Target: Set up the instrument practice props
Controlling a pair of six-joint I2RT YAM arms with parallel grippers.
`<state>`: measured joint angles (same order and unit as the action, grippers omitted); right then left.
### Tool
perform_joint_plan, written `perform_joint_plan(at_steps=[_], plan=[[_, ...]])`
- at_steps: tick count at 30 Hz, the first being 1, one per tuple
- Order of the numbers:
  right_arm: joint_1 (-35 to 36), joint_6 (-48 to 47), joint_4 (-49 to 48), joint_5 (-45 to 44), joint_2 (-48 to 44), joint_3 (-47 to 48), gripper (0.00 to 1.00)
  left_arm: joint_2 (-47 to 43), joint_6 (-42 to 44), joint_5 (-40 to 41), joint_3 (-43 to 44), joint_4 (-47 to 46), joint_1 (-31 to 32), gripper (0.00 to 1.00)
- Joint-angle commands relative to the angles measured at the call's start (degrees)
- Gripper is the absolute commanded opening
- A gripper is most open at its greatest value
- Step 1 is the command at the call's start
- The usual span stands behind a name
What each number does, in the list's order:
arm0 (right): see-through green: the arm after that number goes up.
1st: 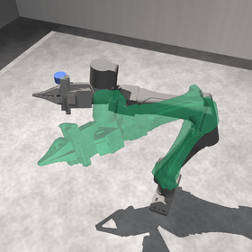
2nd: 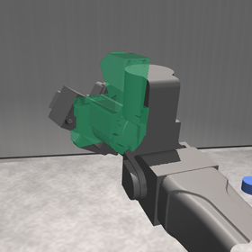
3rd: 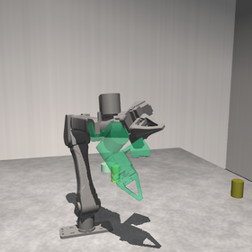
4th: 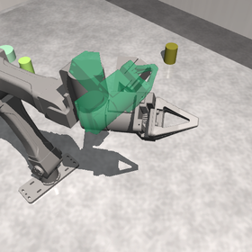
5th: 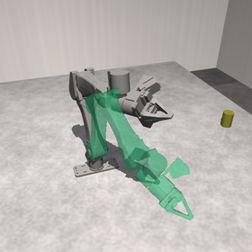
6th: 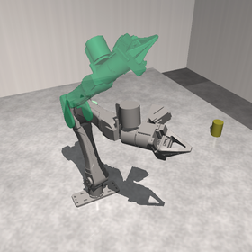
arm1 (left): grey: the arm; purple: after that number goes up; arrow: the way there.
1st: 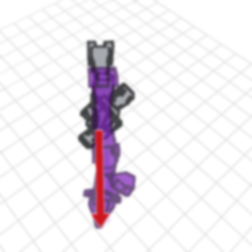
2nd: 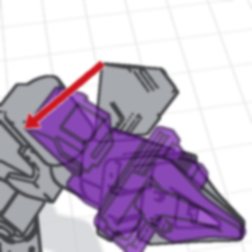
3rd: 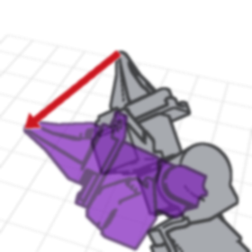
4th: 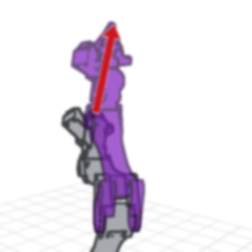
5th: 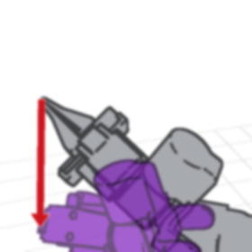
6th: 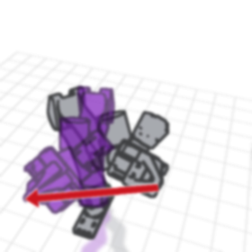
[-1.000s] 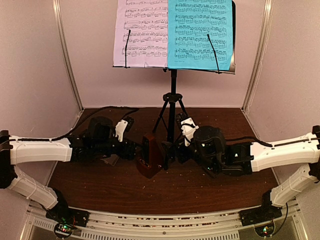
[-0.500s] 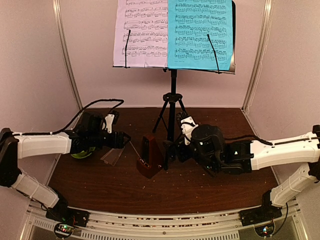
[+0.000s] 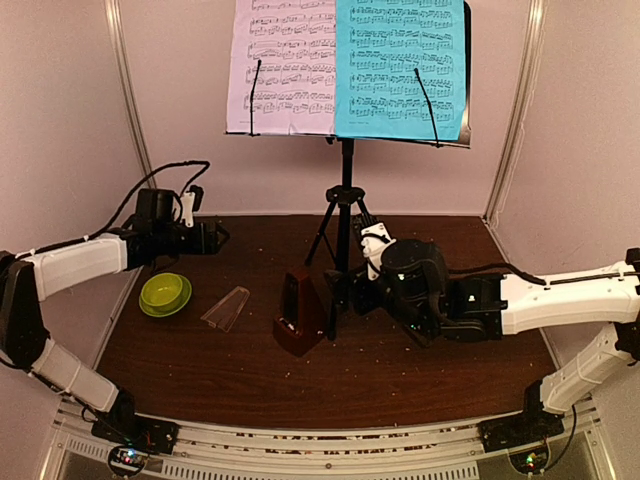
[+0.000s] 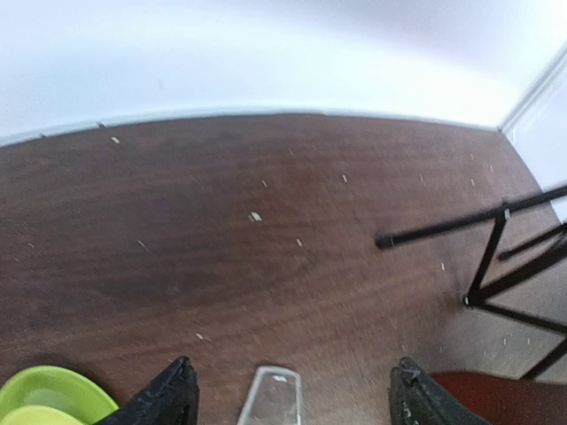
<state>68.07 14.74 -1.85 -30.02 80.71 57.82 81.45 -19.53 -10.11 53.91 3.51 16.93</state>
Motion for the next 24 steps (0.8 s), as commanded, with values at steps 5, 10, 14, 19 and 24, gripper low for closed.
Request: perform_joint_plan(at_steps=[5,10,14,19,24], plan=[[-1.04,-1.21,0.16,-2.71,-3.1,0.65,1.0,0.46,6.91,1.02,15.16,11.81,-2.34,0.82],[-2.23,-1.1,0.74,-3.35,-6.28,-0.21,1.0,1.03,8.79,3.49,21.41,17.46,-2.35,0.85],[-3.44,-0.77,1.8,-3.68,-10.3,-1.64,1.0,-0.63,8.48,4.93,21.74,17.51,-2.35,0.9],[-5.49,-0.36,3.75,-3.85,-15.65,-3.58,1.0,-3.29,7.37,6.24,21.34,18.65,-2.34,0.98],[-8.02,0.57,6.66,-3.91,-21.05,-5.65,1.0,-6.51,6.06,6.88,20.32,20.42,-2.34,0.98]])
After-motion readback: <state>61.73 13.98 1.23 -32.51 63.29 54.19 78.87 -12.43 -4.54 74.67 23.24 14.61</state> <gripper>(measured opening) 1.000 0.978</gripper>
